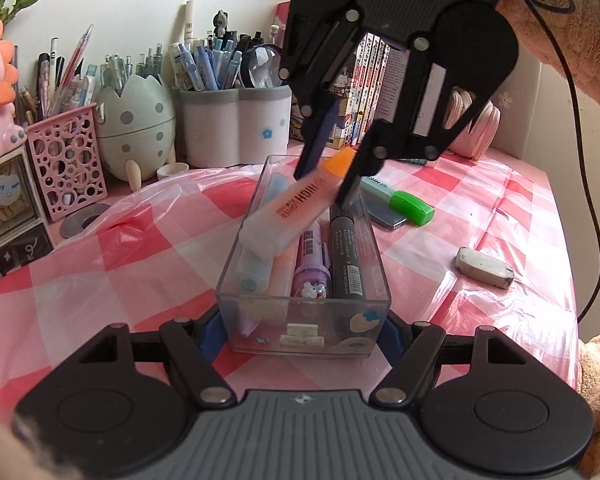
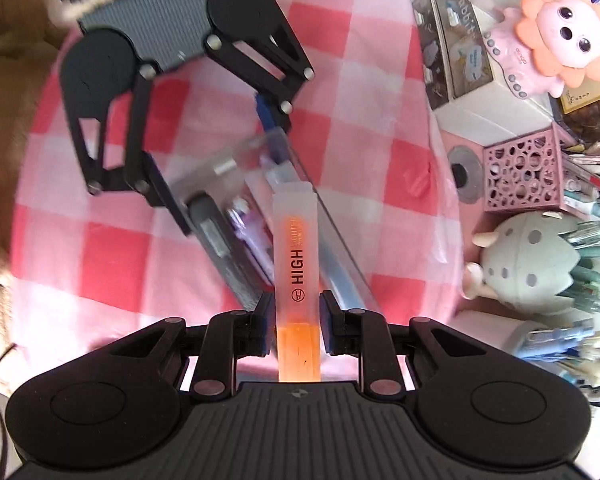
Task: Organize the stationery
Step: 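Carry the orange highlighter with the right gripper and drop it into the clear box, then move the right gripper to the green HIGH highlighter and grasp it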
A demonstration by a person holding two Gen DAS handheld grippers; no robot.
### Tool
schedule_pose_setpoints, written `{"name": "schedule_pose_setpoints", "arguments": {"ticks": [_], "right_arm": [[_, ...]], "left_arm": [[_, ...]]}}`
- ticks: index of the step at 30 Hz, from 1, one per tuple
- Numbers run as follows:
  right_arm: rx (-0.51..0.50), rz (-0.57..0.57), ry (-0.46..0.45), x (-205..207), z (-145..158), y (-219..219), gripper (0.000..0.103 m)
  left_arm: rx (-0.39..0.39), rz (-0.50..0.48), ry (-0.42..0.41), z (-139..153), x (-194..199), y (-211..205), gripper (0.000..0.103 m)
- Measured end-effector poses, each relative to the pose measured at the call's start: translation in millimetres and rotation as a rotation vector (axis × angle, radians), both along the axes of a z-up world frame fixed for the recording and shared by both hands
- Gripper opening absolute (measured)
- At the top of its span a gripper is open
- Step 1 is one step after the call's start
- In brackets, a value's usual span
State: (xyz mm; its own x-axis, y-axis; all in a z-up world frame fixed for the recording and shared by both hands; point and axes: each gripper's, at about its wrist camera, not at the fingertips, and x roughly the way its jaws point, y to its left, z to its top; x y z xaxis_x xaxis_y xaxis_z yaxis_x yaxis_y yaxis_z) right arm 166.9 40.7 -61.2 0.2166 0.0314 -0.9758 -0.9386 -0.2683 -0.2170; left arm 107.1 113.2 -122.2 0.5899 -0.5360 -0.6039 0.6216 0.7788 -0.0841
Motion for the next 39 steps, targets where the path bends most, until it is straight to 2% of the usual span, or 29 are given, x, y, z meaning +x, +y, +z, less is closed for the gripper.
{"name": "schedule_pose_setpoints", "arguments": {"ticks": [4,8,14,15,20,23,26,30,34,36,39], "right_arm": [[0.078,-0.023,0.041,2,8,-1,0.028],[0.154,-0.070,0.092,7,11,0,0.029],[0.185,-0.114,0.155,10,-1,6,0.028],[0.185,-0.119,0.166,11,-3,6,0.032],[0.180,-0.126,0.195,13,-2,1,0.033],[0.184,-0.148,0.178,14,0,-2,0.032],[0.231,-0.189,0.140,14,6,-9,0.034],[0.317,-0.263,0.108,14,18,-31,0.044],[0.367,-0.348,0.048,13,22,-55,0.048],[0.405,-0.392,0.036,10,26,-71,0.054],[0.455,-0.473,0.018,7,31,-95,0.055]], "left_arm": [[0.001,-0.001,-0.001,0,0,0,0.047],[0.004,-0.001,-0.002,0,0,0,0.047],[0.006,-0.002,-0.003,0,0,1,0.047],[0.008,-0.002,-0.004,0,0,1,0.047],[0.026,-0.004,-0.013,-1,0,0,0.047],[0.025,-0.005,-0.012,-1,1,1,0.047],[0.030,-0.007,-0.015,-2,1,1,0.047],[0.032,-0.007,-0.016,-2,1,1,0.047],[0.038,-0.009,-0.020,-2,1,1,0.047],[0.043,-0.009,-0.022,-2,1,1,0.047],[0.044,-0.010,-0.023,-2,0,1,0.047]]}}
